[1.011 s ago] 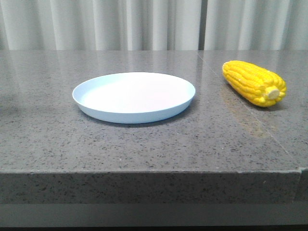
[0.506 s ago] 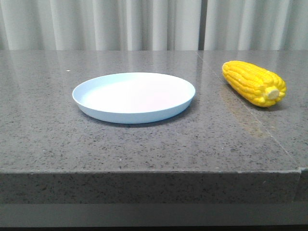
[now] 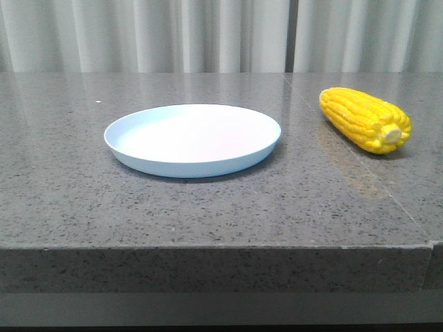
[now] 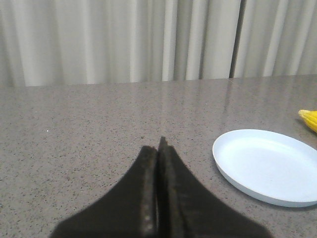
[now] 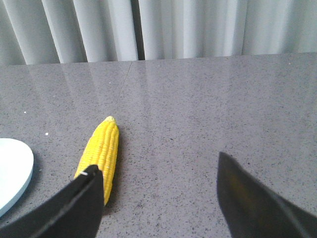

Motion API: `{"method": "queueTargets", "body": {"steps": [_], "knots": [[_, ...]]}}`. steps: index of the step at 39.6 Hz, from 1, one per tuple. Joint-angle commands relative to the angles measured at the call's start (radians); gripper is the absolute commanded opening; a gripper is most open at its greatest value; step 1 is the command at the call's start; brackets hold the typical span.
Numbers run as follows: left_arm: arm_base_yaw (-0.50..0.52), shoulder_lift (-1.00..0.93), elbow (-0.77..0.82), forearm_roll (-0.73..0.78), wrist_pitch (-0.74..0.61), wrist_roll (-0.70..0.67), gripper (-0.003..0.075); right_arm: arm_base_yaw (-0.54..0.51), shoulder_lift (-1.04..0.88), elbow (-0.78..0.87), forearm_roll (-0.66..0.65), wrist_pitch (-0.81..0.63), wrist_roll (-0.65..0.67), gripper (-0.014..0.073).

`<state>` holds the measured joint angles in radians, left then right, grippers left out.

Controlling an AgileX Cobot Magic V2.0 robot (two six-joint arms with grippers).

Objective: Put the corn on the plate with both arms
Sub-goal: 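Lift the left gripper away and move the right gripper over the corn, then lower the right gripper and close it around the yellow corn cob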

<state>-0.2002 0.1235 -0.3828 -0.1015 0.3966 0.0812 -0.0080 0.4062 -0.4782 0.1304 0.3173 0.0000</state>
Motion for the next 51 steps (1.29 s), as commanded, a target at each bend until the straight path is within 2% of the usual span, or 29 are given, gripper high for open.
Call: {"method": "queueTargets", "body": {"steps": [1, 14, 22, 27, 35, 46, 51], "knots": [[-0.007, 0.01, -0.025, -0.001, -0.091, 0.0, -0.002, -0.004, 0.011, -0.034, 0.004, -0.089, -0.009, 0.0518], [-0.007, 0.01, -0.025, -0.001, -0.091, 0.0, -0.002, -0.004, 0.011, -0.034, 0.004, -0.095, -0.009, 0.0521], [-0.007, 0.01, -0.025, -0.001, -0.091, 0.0, -0.002, -0.004, 0.014, -0.034, 0.004, -0.167, -0.009, 0.0655], [-0.007, 0.01, -0.025, -0.001, -0.091, 0.0, -0.002, -0.003, 0.032, -0.042, 0.036, -0.22, -0.009, 0.0652], [-0.007, 0.01, -0.025, -0.001, -0.091, 0.0, -0.002, -0.003, 0.198, -0.169, 0.036, -0.105, -0.01, 0.0652], [-0.007, 0.01, -0.025, -0.001, -0.091, 0.0, -0.002, 0.002, 0.567, -0.43, 0.04, 0.175, -0.01, 0.0652], [-0.007, 0.01, -0.025, -0.001, -0.091, 0.0, -0.002, 0.048, 0.704, -0.52, 0.047, 0.223, -0.01, 0.0652]]}}
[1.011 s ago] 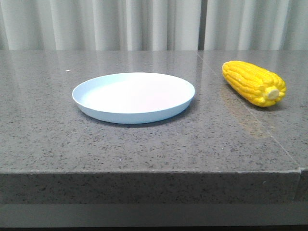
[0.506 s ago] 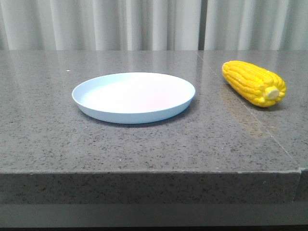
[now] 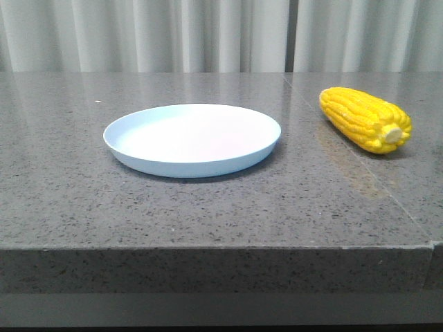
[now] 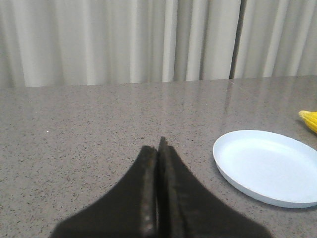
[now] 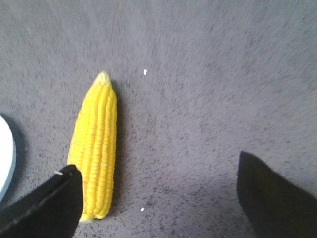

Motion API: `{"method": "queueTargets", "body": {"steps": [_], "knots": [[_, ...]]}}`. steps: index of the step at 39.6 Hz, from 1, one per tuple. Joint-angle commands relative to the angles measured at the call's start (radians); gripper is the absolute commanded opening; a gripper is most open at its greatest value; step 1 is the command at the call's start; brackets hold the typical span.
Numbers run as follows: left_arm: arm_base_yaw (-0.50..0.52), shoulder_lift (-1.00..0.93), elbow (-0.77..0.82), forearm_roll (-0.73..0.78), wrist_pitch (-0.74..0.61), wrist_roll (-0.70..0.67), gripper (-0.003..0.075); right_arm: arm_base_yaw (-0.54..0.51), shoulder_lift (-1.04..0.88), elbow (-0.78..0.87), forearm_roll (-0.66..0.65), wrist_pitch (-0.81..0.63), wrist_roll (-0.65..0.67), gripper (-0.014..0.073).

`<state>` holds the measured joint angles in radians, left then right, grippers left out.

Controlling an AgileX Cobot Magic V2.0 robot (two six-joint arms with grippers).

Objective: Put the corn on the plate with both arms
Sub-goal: 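Lower the right gripper and close it around the yellow corn cob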

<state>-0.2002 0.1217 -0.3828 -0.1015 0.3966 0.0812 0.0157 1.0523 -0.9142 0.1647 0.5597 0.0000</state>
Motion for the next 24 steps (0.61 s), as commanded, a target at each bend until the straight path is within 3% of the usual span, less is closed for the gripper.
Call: {"method": "queueTargets", "body": {"steps": [1, 11, 24], "knots": [[-0.007, 0.012, -0.025, -0.001, -0.091, 0.0, -0.002, 0.036, 0.082, -0.1, 0.013, -0.012, -0.01, 0.0652], [-0.007, 0.012, -0.025, -0.001, -0.091, 0.0, -0.002, 0.154, 0.35, -0.298, 0.042, 0.076, -0.01, 0.0652], [-0.007, 0.012, -0.025, -0.001, -0.091, 0.0, -0.002, 0.165, 0.592, -0.425, 0.132, 0.15, -0.01, 0.0645]]}}
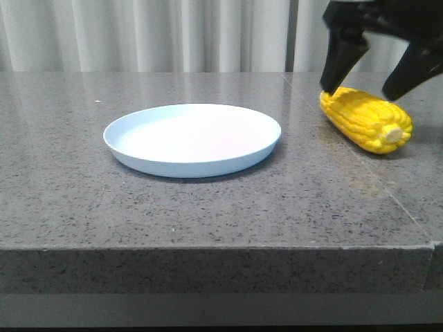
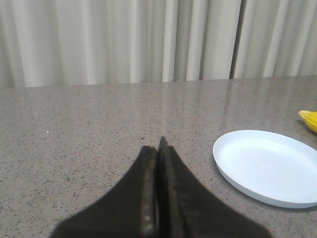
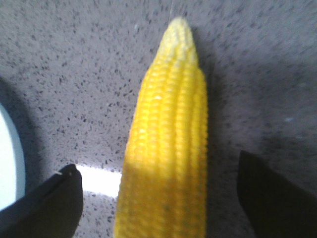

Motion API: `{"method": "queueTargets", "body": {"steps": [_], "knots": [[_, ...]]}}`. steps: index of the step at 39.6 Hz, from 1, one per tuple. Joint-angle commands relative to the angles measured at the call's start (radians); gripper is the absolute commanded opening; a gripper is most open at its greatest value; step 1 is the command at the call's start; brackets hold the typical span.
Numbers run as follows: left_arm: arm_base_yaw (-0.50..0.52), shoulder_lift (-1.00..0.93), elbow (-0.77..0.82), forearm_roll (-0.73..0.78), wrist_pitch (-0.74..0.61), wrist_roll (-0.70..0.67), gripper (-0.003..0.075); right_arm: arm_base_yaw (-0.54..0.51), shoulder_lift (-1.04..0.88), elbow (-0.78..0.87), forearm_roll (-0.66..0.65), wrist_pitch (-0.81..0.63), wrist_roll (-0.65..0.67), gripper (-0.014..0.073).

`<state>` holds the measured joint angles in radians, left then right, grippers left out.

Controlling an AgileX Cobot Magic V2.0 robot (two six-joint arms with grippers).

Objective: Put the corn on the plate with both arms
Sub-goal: 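Lower the right gripper and close it around the yellow corn cob, then lift the corn with the right gripper and carry it over the plate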

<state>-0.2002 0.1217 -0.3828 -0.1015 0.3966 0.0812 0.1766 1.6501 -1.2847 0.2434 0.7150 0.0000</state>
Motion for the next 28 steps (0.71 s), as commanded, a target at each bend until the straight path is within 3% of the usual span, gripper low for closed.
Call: {"method": "queueTargets", "body": {"steps": [1, 5, 9, 13, 24, 28], "knots": [[-0.007, 0.012, -0.025, -0.001, -0.091, 0.0, -0.002, 0.004, 0.004, -0.058, 0.058, 0.002, -0.01, 0.0632], [-0.007, 0.012, -0.025, -0.001, -0.091, 0.0, -0.002, 0.004, 0.022, -0.066, 0.059, 0.02, -0.01, 0.0538], [-0.007, 0.012, -0.025, -0.001, -0.091, 0.0, -0.002, 0.004, 0.019, -0.066, 0.059, 0.023, -0.01, 0.0365], [-0.007, 0.012, -0.025, -0.001, -0.091, 0.0, -0.002, 0.004, 0.004, -0.066, 0.059, 0.015, -0.01, 0.0247], [-0.007, 0.012, -0.025, -0.001, -0.091, 0.0, -0.002, 0.048, -0.13, -0.087, 0.044, 0.03, -0.008, 0.0234], [-0.007, 0.012, -0.025, -0.001, -0.091, 0.0, -0.002, 0.119, -0.141, -0.155, -0.045, 0.109, 0.071, 0.0234]]}}
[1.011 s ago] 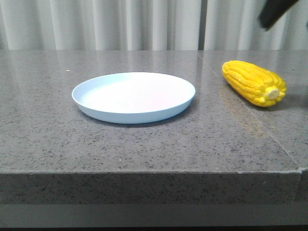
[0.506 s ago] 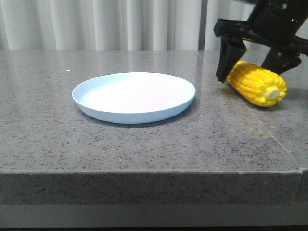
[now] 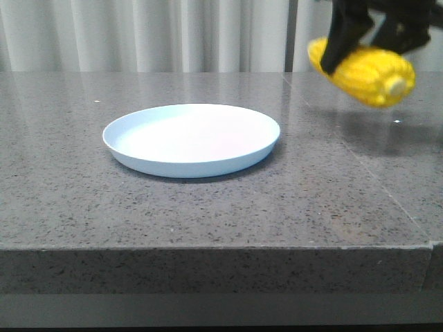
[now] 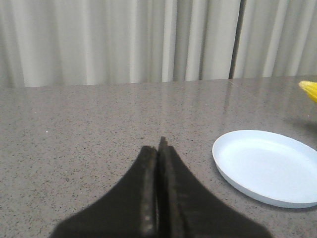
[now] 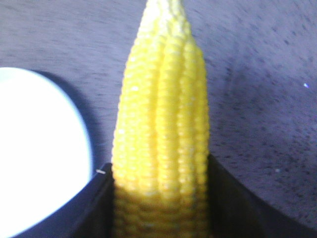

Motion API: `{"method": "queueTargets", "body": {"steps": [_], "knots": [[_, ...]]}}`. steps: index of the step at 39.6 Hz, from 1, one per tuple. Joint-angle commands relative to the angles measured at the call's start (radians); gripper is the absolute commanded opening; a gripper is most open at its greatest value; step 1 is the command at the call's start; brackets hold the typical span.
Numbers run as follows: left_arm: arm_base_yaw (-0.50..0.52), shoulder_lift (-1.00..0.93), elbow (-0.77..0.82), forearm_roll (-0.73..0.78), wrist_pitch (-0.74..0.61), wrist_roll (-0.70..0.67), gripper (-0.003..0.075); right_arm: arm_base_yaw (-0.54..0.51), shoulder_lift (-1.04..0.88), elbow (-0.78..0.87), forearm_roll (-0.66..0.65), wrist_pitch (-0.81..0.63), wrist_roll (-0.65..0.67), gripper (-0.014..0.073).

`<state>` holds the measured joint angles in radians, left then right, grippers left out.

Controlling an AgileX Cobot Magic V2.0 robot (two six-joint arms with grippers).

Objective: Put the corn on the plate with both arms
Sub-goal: 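Lift the corn with the right gripper and carry it over the plate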

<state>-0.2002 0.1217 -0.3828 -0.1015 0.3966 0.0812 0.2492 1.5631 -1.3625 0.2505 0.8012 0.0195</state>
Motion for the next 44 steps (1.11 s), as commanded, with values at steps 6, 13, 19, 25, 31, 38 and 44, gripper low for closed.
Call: {"method": "queueTargets", "body": {"steps": [6, 13, 19, 25, 31, 38, 44], "knots": [[-0.007, 0.012, -0.025, -0.001, -0.091, 0.0, -0.002, 0.19, -0.018, -0.162, -0.228, 0.08, 0.209, 0.0234], [-0.007, 0.012, -0.025, -0.001, -0.091, 0.0, -0.002, 0.318, 0.078, -0.24, -0.27, 0.074, 0.272, 0.0234], [-0.007, 0.012, -0.025, -0.001, -0.091, 0.0, -0.002, 0.381, 0.181, -0.311, -0.269, 0.07, 0.3, 0.0234], [-0.007, 0.012, -0.025, -0.001, -0.091, 0.0, -0.002, 0.402, 0.247, -0.345, -0.268, 0.065, 0.313, 0.0258], [-0.007, 0.012, -0.025, -0.001, -0.091, 0.0, -0.002, 0.403, 0.269, -0.345, -0.251, 0.062, 0.342, 0.0385], [-0.007, 0.012, -0.025, -0.001, -0.091, 0.0, -0.002, 0.403, 0.269, -0.345, -0.251, 0.066, 0.364, 0.0579], [-0.007, 0.012, -0.025, -0.001, -0.091, 0.0, -0.002, 0.403, 0.269, -0.345, -0.251, 0.07, 0.364, 0.0635]]}}
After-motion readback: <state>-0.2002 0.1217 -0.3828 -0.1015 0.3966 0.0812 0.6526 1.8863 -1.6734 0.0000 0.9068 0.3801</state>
